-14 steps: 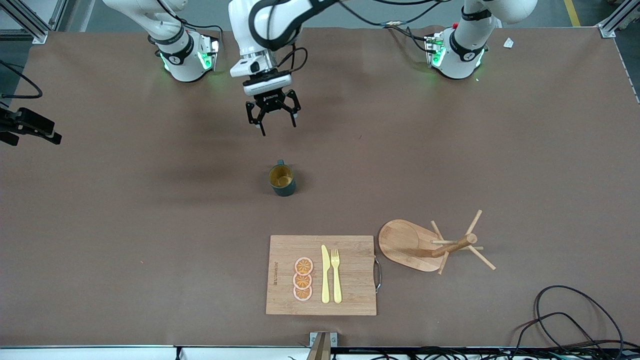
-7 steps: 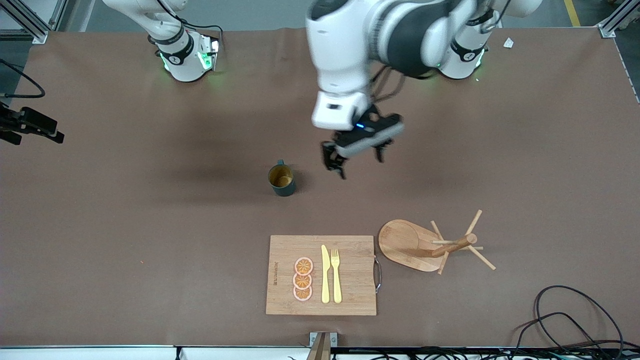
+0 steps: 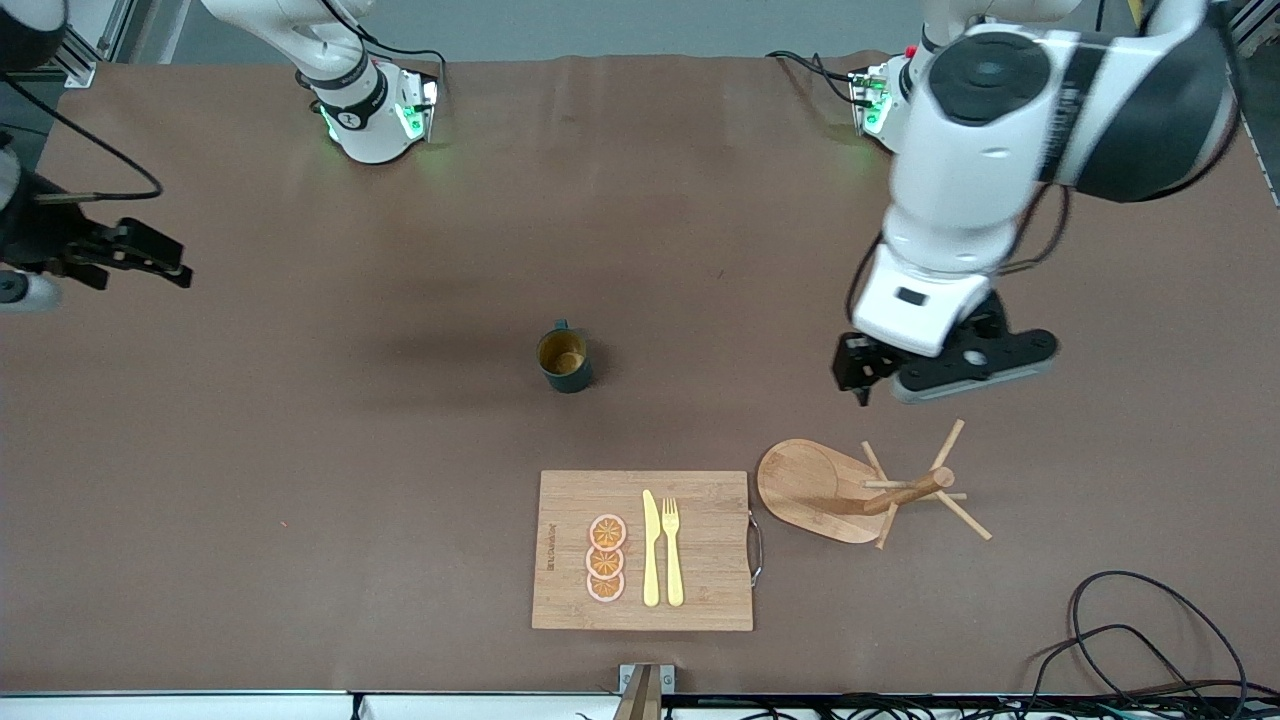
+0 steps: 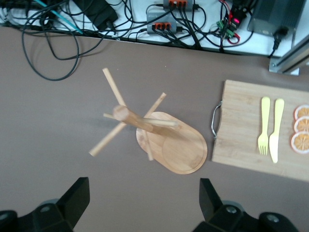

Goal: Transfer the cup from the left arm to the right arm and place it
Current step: 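Raise the left gripper away while the right gripper reaches toward the mug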

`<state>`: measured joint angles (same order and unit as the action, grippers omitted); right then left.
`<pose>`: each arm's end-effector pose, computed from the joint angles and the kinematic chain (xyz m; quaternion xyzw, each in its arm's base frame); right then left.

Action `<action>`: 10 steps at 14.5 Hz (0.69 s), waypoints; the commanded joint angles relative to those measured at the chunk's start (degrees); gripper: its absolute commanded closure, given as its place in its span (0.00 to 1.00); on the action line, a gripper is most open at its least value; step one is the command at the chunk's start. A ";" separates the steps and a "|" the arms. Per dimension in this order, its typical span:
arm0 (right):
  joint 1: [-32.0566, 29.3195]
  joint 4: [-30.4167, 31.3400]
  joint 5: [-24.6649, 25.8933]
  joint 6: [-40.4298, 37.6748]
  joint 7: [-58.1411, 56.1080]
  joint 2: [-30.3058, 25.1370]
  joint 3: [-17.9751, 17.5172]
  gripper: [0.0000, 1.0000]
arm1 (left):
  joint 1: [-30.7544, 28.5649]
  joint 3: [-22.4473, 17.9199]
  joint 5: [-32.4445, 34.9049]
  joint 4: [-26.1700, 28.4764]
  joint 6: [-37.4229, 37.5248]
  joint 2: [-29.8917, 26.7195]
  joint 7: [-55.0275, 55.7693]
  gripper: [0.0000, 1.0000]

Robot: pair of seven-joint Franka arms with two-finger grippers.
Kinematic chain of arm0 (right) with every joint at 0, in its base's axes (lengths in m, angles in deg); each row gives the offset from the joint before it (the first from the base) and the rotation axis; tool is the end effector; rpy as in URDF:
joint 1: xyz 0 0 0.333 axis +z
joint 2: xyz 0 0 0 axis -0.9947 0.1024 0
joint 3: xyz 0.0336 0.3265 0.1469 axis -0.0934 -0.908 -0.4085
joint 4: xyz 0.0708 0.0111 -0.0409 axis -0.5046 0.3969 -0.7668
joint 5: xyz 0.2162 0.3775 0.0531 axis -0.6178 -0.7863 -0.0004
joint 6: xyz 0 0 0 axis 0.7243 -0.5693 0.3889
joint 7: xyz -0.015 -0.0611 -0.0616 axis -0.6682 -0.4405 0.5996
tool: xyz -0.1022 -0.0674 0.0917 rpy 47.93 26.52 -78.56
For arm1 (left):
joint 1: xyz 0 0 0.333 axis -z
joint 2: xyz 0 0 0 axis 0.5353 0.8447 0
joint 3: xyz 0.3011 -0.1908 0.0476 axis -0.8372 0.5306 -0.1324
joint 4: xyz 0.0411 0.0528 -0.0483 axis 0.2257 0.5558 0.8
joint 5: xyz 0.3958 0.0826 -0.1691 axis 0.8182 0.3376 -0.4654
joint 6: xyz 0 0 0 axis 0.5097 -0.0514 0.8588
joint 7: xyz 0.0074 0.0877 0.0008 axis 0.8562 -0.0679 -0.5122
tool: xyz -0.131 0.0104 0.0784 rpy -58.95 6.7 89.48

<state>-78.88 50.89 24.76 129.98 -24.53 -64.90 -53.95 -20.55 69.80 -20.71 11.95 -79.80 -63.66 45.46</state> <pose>0.6030 0.0285 0.6075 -0.9996 0.0039 0.0183 0.0199 0.6858 -0.2795 0.5708 -0.9873 -0.0664 -0.1341 0.0533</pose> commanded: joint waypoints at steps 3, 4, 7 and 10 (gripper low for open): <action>10.29 13.84 0.22 14.50 12.69 -1.08 0.24 0.00 | -6.45 -1.82 -9.65 1.86 4.46 -6.68 -15.65 0.00; 12.66 16.13 0.22 18.02 15.42 -1.08 0.24 0.00 | -6.45 -3.40 -10.09 1.77 6.75 -7.21 -17.68 0.00; 18.29 21.94 0.22 26.29 22.89 0.94 0.24 0.00 | -8.12 -5.08 -10.70 2.56 10.44 -10.54 -25.05 0.00; 22.95 24.85 0.30 30.96 28.95 4.36 0.33 0.00 | -8.91 -6.57 -13.41 2.91 15.72 -13.10 -27.63 0.00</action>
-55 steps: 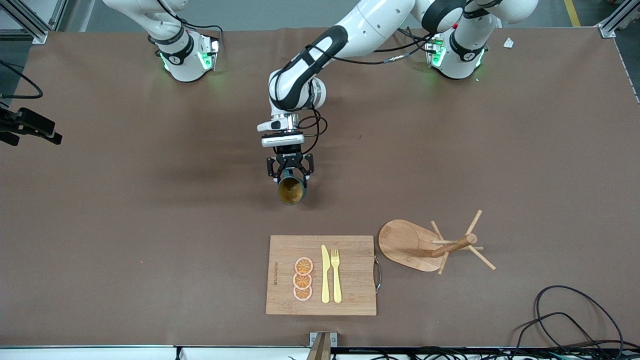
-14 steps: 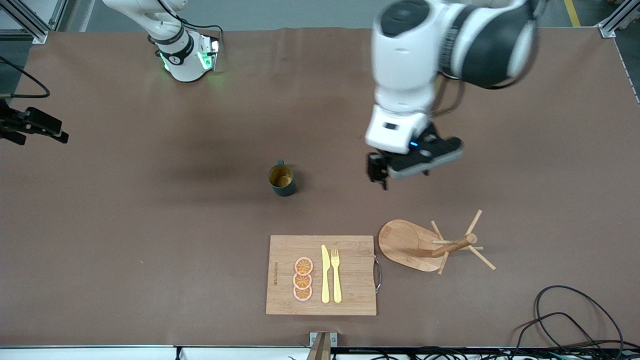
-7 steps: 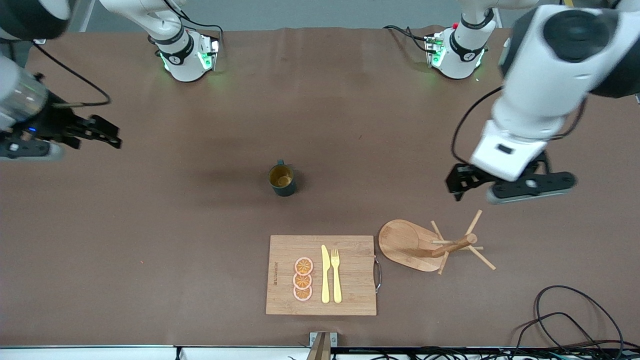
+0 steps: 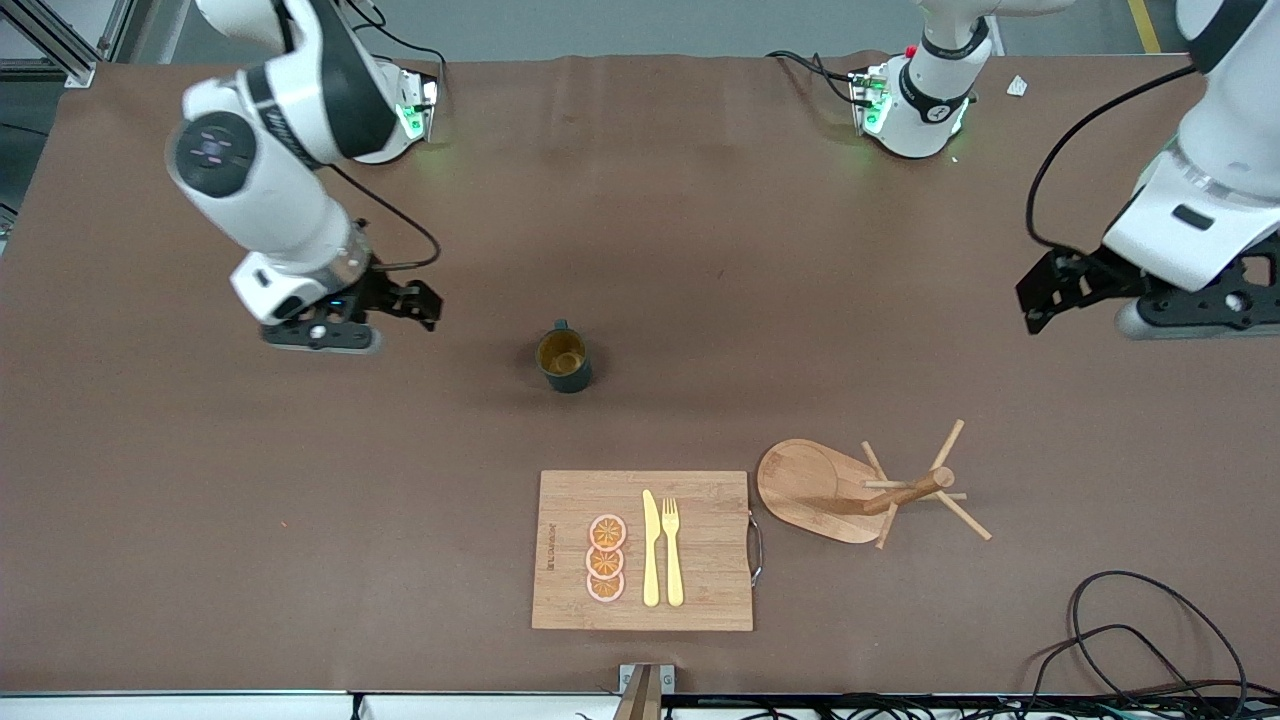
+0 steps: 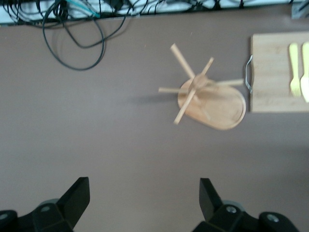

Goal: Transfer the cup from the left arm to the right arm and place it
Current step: 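Raise the left gripper away while the right gripper reaches toward the mug, then lower the right gripper onto the teal mug rim and close it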

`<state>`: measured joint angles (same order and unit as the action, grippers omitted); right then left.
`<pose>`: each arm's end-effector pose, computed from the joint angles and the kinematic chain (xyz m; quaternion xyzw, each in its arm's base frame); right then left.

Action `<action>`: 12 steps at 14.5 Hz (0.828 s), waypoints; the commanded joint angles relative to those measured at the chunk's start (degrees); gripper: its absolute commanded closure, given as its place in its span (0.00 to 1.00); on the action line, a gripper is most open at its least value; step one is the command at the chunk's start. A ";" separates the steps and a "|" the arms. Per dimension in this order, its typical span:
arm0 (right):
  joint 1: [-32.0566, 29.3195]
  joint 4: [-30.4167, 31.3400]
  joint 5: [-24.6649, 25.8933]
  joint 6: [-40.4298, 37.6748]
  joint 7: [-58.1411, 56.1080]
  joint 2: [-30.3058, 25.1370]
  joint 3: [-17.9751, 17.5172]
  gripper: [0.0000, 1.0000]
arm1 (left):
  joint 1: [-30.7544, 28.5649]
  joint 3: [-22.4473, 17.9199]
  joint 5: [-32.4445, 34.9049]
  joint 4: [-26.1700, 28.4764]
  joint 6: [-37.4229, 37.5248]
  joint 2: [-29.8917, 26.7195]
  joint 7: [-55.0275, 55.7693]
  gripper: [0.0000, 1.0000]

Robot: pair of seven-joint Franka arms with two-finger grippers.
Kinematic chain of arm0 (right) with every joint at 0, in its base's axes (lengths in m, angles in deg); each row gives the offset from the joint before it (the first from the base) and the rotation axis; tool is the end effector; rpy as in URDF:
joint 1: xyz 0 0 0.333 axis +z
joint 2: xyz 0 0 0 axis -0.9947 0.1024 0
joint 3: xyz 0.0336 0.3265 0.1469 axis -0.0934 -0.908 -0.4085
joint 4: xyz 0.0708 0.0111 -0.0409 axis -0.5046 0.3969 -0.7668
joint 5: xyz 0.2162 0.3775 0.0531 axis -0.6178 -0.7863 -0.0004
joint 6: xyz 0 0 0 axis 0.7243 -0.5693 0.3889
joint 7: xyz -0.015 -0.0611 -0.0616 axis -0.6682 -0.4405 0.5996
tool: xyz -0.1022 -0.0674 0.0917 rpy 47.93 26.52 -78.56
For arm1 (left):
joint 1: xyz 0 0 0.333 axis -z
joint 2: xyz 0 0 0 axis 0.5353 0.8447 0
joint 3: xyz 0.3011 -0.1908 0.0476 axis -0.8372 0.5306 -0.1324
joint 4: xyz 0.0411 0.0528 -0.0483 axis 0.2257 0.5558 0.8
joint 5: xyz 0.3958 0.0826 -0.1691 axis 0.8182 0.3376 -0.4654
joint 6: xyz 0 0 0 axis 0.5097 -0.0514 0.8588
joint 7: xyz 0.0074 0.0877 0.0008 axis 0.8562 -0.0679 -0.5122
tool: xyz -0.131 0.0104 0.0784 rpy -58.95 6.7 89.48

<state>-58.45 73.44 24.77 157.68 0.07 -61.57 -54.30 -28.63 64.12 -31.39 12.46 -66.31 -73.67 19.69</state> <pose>0.5673 0.2437 0.4085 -0.9988 0.0466 0.0085 0.0146 0.6457 -0.1293 0.6549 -0.9972 0.0193 -0.0571 0.0443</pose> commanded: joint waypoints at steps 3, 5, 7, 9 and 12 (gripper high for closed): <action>6.48 2.22 0.29 7.39 11.30 5.86 0.67 0.00 | -1.54 -3.26 -6.79 6.52 3.83 -6.43 -5.35 0.00; 8.16 2.13 0.29 11.16 15.78 9.10 0.58 0.00 | -1.28 -4.59 -6.79 8.98 3.92 -8.28 -7.47 0.00; 8.60 2.05 0.29 14.77 16.94 11.31 0.58 0.00 | -1.10 -4.76 -6.71 10.75 3.92 -9.69 -7.83 0.00; 8.61 1.52 -0.06 16.89 18.26 12.81 0.58 0.00 | -0.75 -4.76 -6.10 11.20 3.83 -10.22 -7.74 0.00; 10.35 1.17 -0.23 20.23 21.15 15.44 0.67 0.00 | -0.22 -4.76 -5.83 11.37 3.74 -10.66 -7.83 0.00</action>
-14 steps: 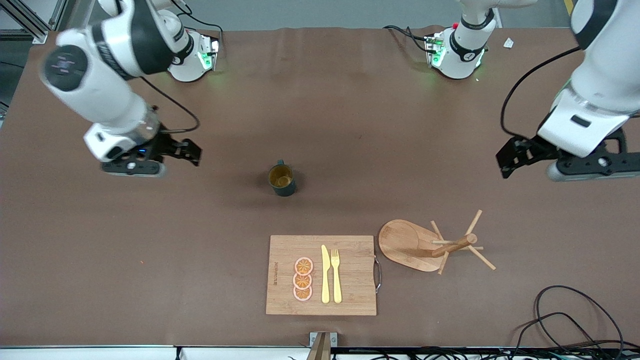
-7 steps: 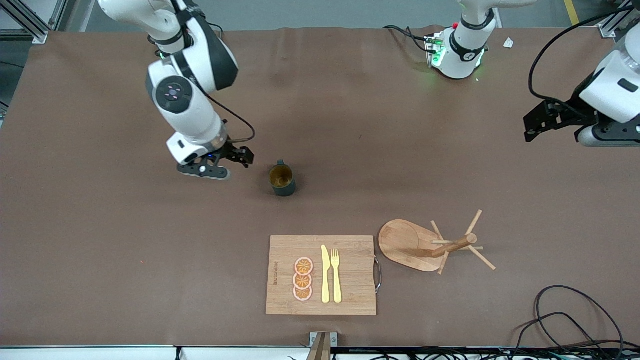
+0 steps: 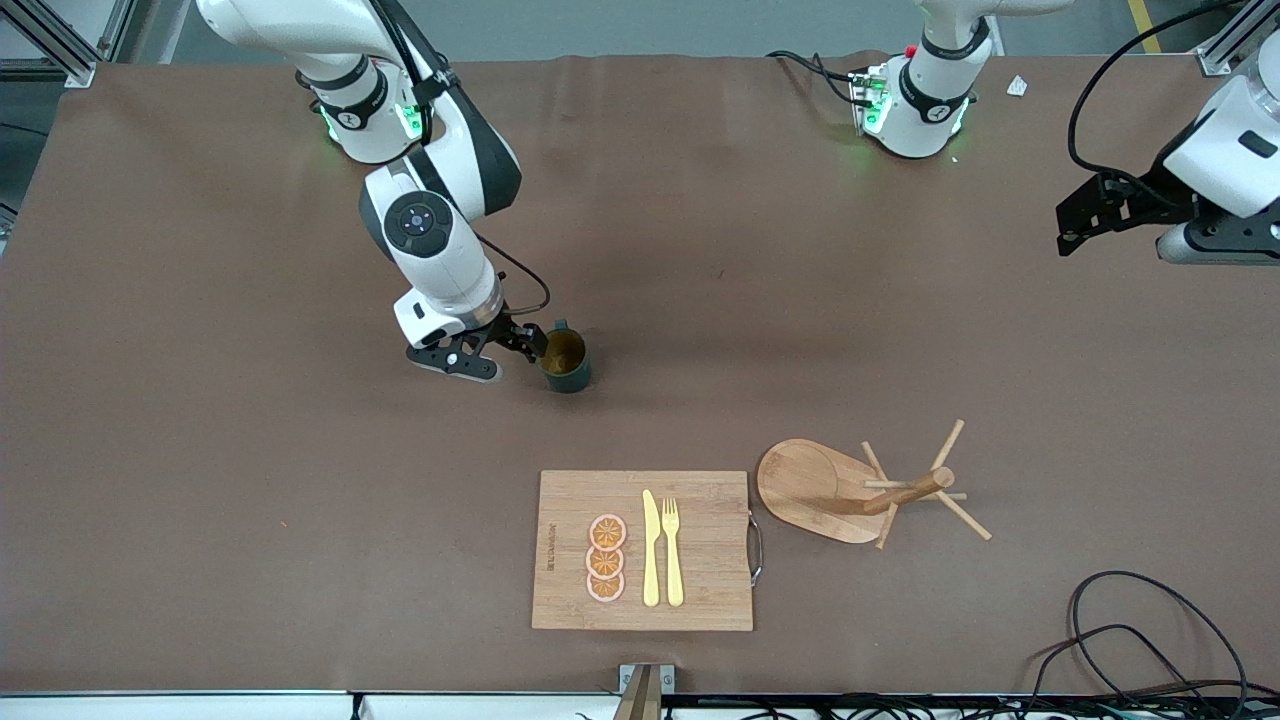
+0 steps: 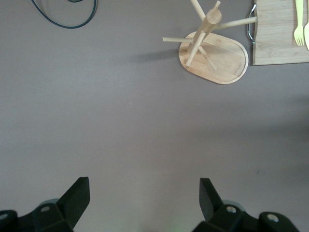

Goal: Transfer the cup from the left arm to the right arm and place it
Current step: 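Lower the right gripper onto the teal mug rim and close it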

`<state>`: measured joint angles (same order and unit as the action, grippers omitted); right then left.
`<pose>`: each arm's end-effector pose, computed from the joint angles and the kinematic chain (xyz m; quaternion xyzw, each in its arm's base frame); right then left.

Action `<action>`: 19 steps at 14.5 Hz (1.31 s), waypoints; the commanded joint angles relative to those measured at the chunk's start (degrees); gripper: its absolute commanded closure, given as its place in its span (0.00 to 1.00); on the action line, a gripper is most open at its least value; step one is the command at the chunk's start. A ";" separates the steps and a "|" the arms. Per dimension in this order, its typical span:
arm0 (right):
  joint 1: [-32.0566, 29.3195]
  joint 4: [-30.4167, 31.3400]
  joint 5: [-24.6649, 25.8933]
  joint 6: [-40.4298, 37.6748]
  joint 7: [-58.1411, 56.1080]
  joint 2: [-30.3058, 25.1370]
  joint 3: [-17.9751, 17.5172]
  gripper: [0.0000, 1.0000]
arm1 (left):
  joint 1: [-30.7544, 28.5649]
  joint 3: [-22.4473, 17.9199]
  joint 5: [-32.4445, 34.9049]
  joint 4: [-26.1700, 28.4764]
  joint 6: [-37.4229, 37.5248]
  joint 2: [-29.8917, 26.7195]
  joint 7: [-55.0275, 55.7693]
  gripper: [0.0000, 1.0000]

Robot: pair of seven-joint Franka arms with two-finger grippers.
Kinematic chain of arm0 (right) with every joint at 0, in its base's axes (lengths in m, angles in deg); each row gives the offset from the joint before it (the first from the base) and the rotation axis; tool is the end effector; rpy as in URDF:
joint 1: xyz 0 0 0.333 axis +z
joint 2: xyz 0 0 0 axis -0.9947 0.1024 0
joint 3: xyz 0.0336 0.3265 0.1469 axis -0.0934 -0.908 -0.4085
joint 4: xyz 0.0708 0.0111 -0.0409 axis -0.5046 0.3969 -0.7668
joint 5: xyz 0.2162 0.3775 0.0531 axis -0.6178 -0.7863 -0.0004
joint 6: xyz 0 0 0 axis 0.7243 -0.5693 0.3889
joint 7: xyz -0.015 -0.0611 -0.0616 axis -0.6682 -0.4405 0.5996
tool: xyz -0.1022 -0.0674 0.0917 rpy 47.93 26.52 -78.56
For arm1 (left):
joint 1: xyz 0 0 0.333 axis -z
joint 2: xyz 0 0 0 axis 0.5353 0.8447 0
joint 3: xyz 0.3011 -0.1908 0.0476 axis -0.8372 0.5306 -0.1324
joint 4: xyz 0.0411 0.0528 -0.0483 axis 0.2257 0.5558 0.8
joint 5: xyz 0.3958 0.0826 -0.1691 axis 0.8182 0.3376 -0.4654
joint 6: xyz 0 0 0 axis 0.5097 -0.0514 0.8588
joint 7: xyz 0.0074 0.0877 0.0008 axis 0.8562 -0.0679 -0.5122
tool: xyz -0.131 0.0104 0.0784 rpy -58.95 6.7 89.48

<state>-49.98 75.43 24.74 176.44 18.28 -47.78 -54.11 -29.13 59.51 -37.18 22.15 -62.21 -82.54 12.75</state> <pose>0.5608 0.3415 0.2675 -0.9903 0.1366 -0.0151 0.0208 0.5869 -0.0863 0.6554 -0.9991 0.0388 -0.0043 0.0185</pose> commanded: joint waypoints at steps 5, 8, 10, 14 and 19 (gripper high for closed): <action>3.91 -1.18 0.15 2.00 3.92 3.51 0.48 0.00 | 1.08 0.02 -0.30 3.52 -0.97 -2.76 -0.98 0.00; 4.79 -1.09 0.51 1.56 3.83 4.04 0.57 0.00 | 0.90 0.19 -0.83 3.26 -0.88 -2.58 -0.89 0.00; 4.97 -1.09 0.68 1.91 3.83 4.65 0.57 0.00 | 0.73 0.19 -0.74 2.91 -0.62 -2.58 -0.98 0.00; 5.85 -1.18 1.21 2.88 3.92 6.41 0.66 0.07 | -0.33 1.69 -0.30 2.12 -0.71 -2.14 -1.24 0.00; 5.50 -1.52 1.12 4.46 4.00 7.99 0.66 0.36 | -3.76 4.68 -0.30 2.11 -0.62 -2.23 -1.77 0.00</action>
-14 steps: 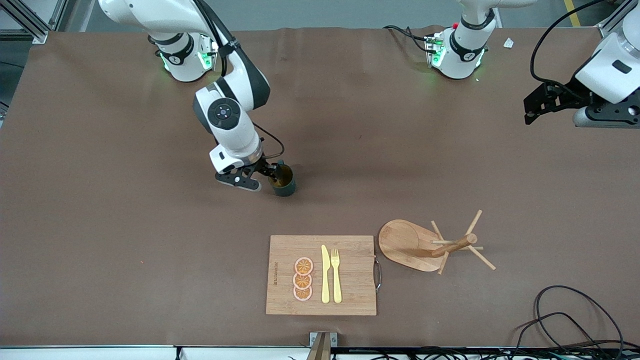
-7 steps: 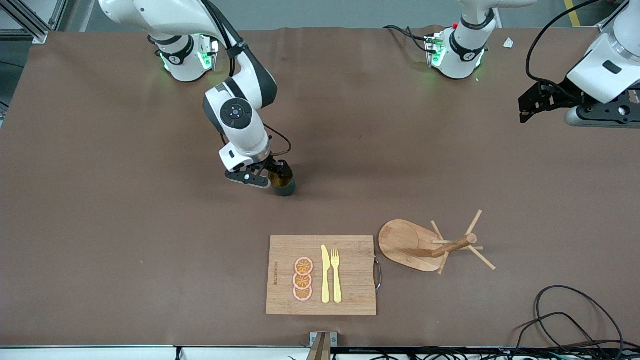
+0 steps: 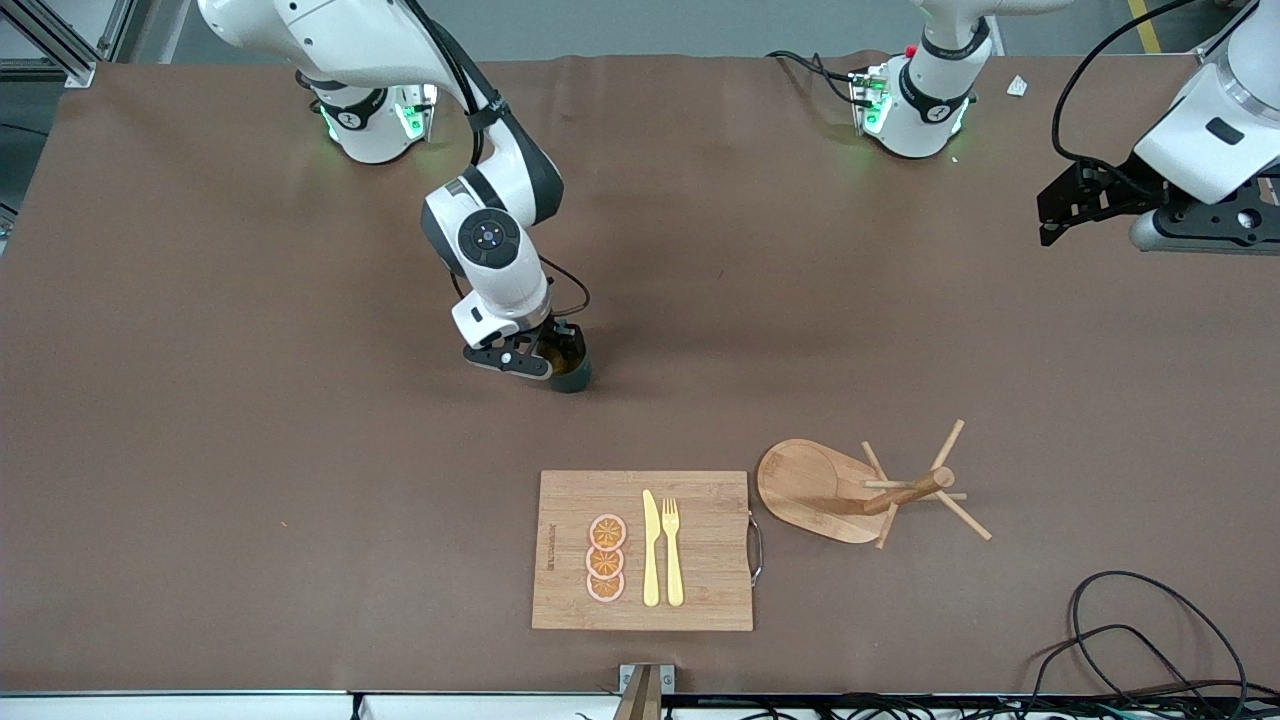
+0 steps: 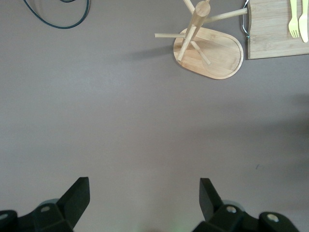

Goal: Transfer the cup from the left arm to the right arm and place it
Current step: 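Lower the right gripper onto the teal mug rim and close it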

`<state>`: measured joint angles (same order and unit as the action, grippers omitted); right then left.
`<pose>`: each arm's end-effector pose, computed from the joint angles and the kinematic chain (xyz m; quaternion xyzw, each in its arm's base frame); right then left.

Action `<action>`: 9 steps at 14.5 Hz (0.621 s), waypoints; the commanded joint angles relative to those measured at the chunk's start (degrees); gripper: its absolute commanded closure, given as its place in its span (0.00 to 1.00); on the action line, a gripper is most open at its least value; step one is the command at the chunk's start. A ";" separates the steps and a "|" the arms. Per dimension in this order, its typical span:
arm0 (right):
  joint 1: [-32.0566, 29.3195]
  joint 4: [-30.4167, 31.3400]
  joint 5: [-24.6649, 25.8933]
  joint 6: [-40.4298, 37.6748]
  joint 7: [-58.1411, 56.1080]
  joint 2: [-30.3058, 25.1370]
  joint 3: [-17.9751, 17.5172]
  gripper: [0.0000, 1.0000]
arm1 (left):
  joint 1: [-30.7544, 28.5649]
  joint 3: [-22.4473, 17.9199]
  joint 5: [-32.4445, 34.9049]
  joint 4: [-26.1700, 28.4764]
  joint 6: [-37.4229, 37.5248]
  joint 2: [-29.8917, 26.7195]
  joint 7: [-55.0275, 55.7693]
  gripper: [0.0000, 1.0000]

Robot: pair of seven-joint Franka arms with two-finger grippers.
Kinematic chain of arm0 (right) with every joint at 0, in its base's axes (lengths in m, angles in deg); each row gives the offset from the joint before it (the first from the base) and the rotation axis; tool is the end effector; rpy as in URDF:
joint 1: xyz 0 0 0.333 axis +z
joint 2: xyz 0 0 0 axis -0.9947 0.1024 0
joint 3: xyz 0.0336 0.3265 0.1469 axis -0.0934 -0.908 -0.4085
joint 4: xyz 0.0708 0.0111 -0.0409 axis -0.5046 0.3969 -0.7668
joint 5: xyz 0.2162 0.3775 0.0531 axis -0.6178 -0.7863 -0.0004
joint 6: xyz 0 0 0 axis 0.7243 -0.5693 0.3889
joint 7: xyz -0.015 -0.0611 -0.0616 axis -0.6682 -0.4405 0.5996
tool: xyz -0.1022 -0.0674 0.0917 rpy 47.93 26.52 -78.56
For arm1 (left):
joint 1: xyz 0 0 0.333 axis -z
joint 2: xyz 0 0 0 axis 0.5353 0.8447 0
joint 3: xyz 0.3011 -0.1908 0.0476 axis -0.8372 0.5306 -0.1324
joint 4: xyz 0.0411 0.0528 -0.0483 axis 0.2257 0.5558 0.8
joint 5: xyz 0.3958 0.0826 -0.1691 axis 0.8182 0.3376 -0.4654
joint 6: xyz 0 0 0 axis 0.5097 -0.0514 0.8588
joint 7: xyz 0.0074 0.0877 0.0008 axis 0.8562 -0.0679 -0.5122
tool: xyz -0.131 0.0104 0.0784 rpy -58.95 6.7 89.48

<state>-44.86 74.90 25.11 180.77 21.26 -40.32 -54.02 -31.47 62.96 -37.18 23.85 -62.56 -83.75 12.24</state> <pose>0.5309 0.3894 0.1930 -0.9932 0.1167 -0.0017 0.0013 0.5781 -0.0975 0.6530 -0.9984 0.0530 -0.0032 0.0204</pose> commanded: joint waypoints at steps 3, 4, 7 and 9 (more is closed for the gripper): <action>0.20 -1.09 0.67 0.58 1.64 0.89 0.57 0.59 | -1.51 1.32 -0.30 0.42 -0.19 -1.10 -1.26 0.00; 0.20 -1.09 0.67 0.66 1.73 0.89 0.57 0.66 | -1.51 1.32 -0.30 0.42 -0.19 -1.10 -1.26 0.00; 0.37 -1.17 0.14 0.67 1.73 0.98 0.57 0.77 | -1.25 1.23 -0.21 0.42 -0.19 -1.10 -1.17 0.00; 0.37 -1.17 0.05 0.58 1.82 0.98 0.57 0.87 | -1.24 1.23 -0.13 0.42 -0.19 -0.93 -1.17 0.00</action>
<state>-44.86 74.32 25.09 181.13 21.92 -39.86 -53.63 -32.03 63.68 -37.18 23.85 -62.56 -83.75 12.12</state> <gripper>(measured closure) 0.758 0.000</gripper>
